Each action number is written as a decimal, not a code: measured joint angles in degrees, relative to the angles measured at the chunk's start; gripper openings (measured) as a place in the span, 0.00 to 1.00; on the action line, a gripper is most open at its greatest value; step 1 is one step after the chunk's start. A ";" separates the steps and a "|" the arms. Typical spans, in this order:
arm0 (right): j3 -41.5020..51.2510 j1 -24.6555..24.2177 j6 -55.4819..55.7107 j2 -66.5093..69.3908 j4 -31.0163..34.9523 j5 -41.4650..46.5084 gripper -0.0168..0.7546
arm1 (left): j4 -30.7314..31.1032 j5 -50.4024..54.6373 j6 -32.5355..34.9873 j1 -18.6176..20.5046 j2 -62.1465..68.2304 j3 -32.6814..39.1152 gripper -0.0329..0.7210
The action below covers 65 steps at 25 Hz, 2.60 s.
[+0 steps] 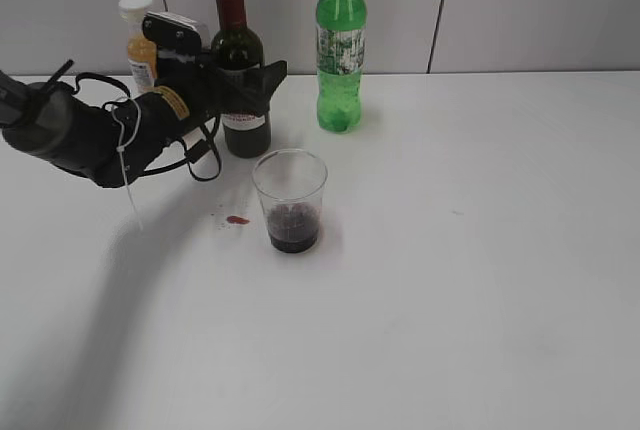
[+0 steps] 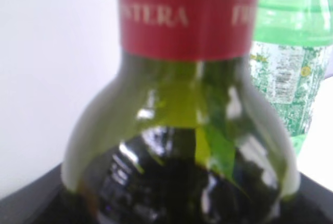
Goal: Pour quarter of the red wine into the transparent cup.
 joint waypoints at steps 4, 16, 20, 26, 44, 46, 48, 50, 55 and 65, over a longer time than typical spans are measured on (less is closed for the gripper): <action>0.00 0.00 0.00 0.00 0.00 0.00 0.79 | 0.18 0.36 0.00 0.00 -1.44 1.29 0.90; 0.00 0.00 0.00 0.00 0.00 0.00 0.79 | 2.12 1.22 0.00 0.83 -7.46 7.99 0.90; 0.00 0.00 0.00 0.00 0.00 0.00 0.79 | 2.31 0.36 0.00 1.13 -9.28 10.43 0.90; 0.00 0.00 0.00 0.00 0.05 0.00 0.79 | 2.67 -0.04 0.08 1.84 -11.94 14.11 0.90; 0.00 0.00 0.00 0.00 0.00 0.00 0.79 | 1.63 9.45 1.30 4.38 -31.04 30.64 0.89; 0.00 0.00 0.00 0.00 0.00 0.00 0.79 | 1.47 12.61 1.30 4.44 -34.13 31.88 0.88; 0.00 0.00 0.00 0.00 0.00 0.00 0.79 | 1.23 17.99 1.30 4.44 -37.45 32.46 0.88; 0.00 0.00 0.00 0.00 0.00 0.00 0.79 | 0.59 24.80 1.30 4.44 -40.19 32.51 0.88; 0.00 0.00 0.00 0.00 0.00 0.00 0.79 | -0.29 43.99 1.30 4.75 -46.02 32.51 0.87; 0.00 0.00 0.00 0.00 0.00 0.00 0.79 | -6.48 80.68 6.40 8.57 -52.27 28.19 0.86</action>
